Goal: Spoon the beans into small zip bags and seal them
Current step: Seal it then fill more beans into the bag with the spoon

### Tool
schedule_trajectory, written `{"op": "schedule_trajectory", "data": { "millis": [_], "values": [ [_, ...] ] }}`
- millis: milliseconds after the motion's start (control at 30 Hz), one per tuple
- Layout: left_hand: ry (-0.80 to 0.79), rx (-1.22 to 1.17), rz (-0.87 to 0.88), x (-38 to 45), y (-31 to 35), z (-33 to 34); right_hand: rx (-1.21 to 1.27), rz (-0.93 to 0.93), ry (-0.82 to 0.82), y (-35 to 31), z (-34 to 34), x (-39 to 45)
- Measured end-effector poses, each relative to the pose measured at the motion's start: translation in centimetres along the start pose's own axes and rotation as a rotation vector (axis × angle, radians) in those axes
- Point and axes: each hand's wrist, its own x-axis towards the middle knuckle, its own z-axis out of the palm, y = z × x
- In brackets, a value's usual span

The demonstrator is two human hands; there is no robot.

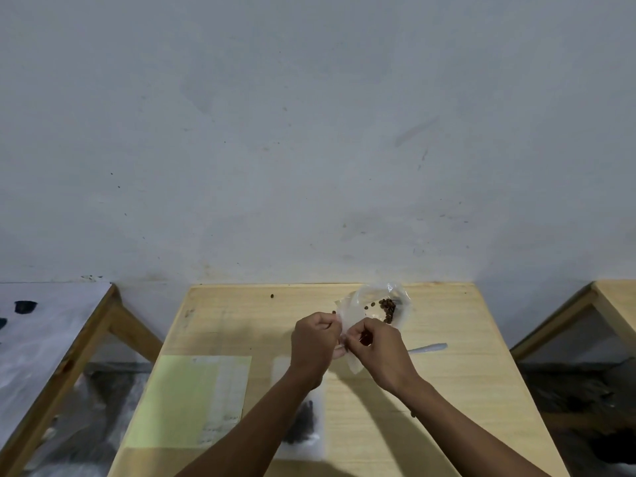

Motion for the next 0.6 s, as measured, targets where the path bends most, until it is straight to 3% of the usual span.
{"op": "schedule_trajectory", "data": {
  "millis": [400, 600],
  "values": [
    [-0.102, 0.643, 0.297, 0.9, -1.9, -1.4, -0.053, 0.073, -0.063, 1.1, -1.6, -0.4],
    [-0.367, 0.78, 0.56, 0.3, -1.7, -2.2, -0.1, -0.037, -0.245, 0.9, -2.4, -0.4]
  ]
}}
